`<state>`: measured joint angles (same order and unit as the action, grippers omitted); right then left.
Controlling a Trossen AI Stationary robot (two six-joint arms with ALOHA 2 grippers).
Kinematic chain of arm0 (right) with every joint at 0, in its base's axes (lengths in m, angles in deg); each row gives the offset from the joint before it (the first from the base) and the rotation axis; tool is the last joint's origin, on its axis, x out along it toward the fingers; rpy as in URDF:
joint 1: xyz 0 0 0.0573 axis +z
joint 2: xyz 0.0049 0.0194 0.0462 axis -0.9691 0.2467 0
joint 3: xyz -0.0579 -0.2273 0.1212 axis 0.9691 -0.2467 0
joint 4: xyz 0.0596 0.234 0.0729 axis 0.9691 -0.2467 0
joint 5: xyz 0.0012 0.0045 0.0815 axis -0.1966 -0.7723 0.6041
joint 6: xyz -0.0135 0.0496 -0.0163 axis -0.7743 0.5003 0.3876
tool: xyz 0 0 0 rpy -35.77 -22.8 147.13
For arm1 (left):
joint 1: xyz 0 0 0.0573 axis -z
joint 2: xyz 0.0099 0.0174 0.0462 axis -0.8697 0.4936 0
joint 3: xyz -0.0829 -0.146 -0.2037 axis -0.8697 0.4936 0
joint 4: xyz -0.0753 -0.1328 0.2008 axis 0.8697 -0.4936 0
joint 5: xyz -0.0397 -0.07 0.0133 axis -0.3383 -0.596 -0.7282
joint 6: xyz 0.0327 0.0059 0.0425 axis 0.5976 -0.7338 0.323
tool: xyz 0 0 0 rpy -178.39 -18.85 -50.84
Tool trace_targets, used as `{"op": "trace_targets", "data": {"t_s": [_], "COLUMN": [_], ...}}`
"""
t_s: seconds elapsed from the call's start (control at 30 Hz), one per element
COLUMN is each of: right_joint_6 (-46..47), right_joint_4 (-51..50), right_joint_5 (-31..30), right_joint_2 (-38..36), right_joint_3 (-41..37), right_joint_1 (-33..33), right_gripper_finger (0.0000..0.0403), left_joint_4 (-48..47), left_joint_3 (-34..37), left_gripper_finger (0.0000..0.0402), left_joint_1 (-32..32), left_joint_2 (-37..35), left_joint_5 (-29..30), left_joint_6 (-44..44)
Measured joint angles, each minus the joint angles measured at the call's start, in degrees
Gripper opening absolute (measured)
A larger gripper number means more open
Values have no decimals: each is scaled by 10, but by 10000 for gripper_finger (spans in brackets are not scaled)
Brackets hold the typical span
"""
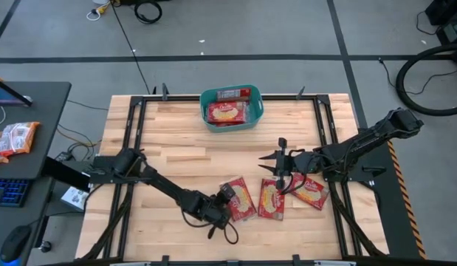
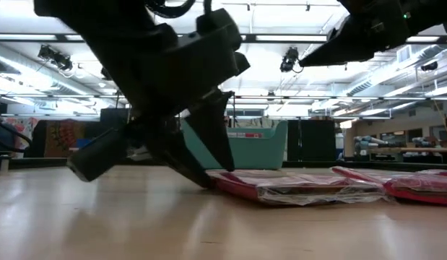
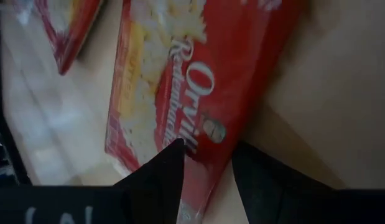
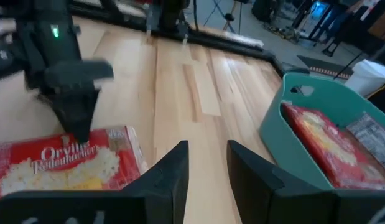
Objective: Sort popcorn bags into baskets
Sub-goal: Put the left red popcorn bag into the bin
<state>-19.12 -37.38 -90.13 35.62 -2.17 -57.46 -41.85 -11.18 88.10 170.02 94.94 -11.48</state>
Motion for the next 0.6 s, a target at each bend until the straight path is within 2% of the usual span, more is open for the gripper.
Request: {"op": "trace_targets", "data": {"t_s": [0.2,0.3,0.47,0.6], "right_joint_6": [-15,-17,-23,-30], "right_joint_4": [8,9,8,9], "right_joint_5": [6,7,7,7], "right_joint_2": [3,3,3,3], "right_joint_3": [1,1,1,1], "right_joint_1": [0,0,0,0], "right_gripper_finger": [114,114,114,114], "left_joint_4": [3,5,5,6], "left_joint_3": [3,3,3,4], "left_gripper_finger": [122,94,21,10], "left_joint_1": [-11,-13,-13,-12], "left_joint_2": [2,3,4,4], "left_joint_5": [-19,-28,-35,-33], "left_joint_6": [-22,-22,-39,-75]}}
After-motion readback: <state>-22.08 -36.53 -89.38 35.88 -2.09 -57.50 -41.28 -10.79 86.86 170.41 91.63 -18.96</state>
